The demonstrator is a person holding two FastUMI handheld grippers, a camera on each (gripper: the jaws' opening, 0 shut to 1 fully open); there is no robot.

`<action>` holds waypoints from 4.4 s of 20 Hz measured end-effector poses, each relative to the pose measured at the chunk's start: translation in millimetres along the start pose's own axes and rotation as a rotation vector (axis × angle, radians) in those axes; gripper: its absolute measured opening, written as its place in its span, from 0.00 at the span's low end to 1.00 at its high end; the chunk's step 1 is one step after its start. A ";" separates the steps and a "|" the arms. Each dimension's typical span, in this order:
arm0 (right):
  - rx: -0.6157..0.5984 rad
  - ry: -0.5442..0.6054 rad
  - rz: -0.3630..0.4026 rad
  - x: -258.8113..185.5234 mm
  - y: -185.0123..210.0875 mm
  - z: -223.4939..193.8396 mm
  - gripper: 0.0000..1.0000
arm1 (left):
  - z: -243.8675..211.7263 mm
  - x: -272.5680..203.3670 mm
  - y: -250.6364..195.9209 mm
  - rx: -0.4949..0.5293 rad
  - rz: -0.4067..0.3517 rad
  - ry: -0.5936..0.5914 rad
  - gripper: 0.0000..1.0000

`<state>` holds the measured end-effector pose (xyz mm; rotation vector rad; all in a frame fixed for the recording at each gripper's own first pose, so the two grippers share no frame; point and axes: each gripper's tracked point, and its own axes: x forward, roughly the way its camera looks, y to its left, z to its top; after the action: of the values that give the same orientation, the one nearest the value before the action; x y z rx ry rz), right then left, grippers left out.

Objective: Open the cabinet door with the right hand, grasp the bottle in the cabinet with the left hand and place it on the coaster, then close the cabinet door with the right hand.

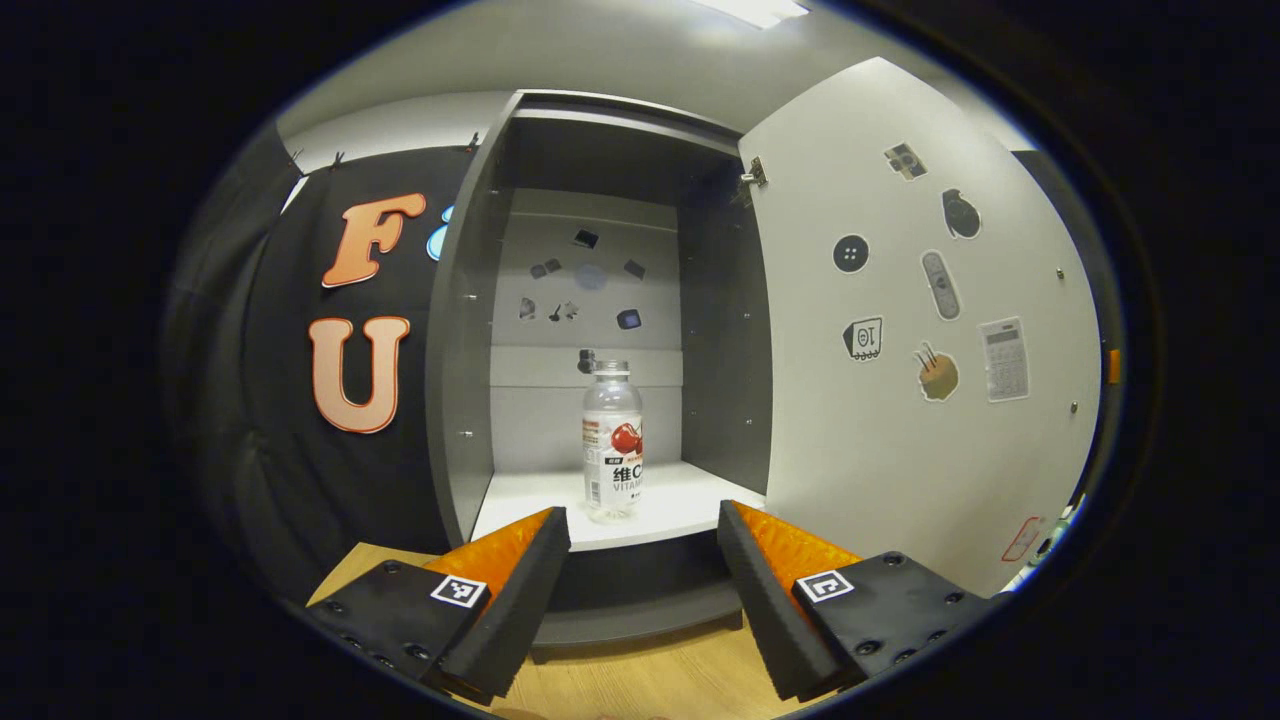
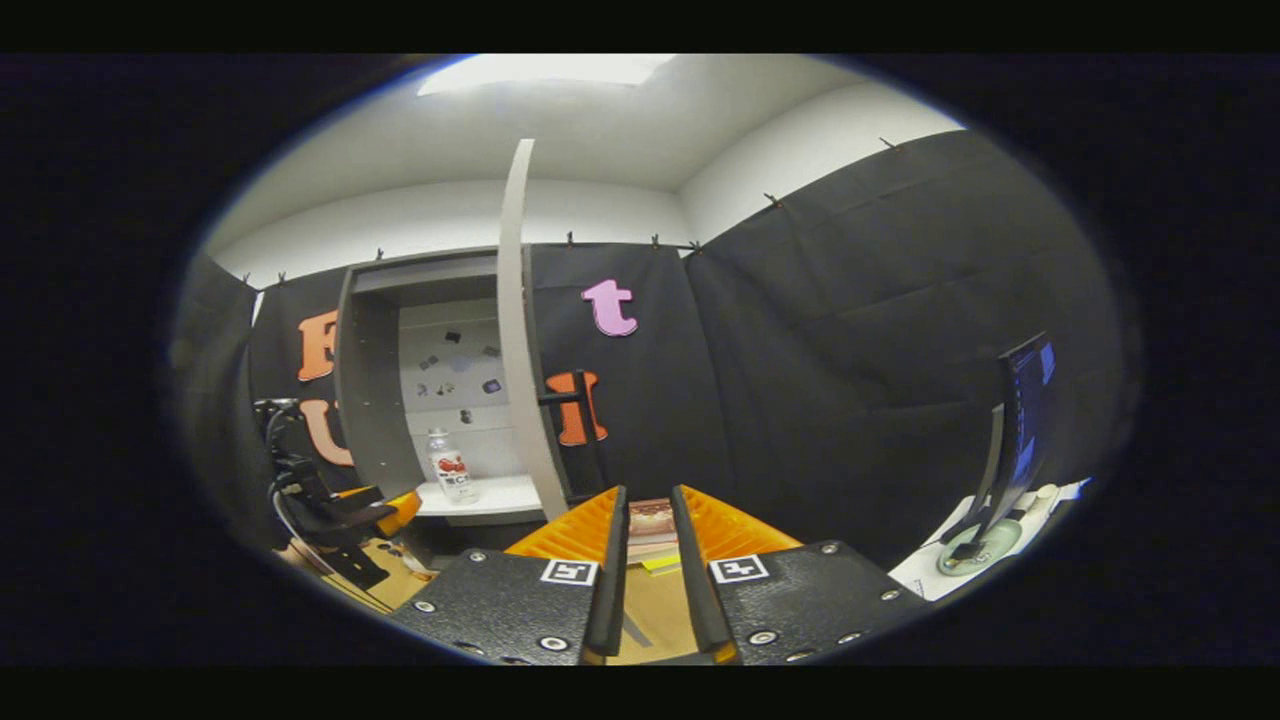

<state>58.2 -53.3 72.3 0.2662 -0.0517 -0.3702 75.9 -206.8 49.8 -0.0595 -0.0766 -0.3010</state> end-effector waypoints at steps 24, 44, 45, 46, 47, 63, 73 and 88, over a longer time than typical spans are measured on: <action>-0.227 0.016 0.029 15.1 23.9 -7.6 0.45 | -24.5 163.8 29.2 -0.014 -0.116 0.021 0.98; -0.251 0.081 0.059 20.4 33.6 -22.7 0.83 | -23.7 198.2 31.9 -0.022 -0.101 0.002 0.87; -0.248 0.084 0.051 19.1 31.6 -22.8 0.84 | -24.2 198.0 32.2 -0.017 -0.099 0.004 0.86; -0.241 0.093 0.048 18.1 30.8 -25.0 0.84 | -23.8 198.1 30.3 -0.015 -0.102 0.004 0.87; -0.237 0.101 0.046 15.1 30.4 -26.2 0.84 | -24.7 198.1 30.3 -0.012 -0.104 0.002 0.84; -0.161 0.117 0.222 -17.1 25.1 -24.9 0.84 | -7.1 97.3 57.0 -0.013 -0.008 -0.080 0.80; -0.155 0.113 0.464 -36.5 42.9 -27.9 0.84 | -18.3 -24.0 93.1 0.064 0.150 -0.038 0.82; -0.144 0.142 0.426 -28.2 81.0 -58.7 0.84 | -124.6 -85.9 98.5 0.035 0.103 0.023 0.82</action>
<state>66.1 44.2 37.3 0.1331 0.0578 0.0693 31.7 -96.4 -86.1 -0.0250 -0.0562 -0.1973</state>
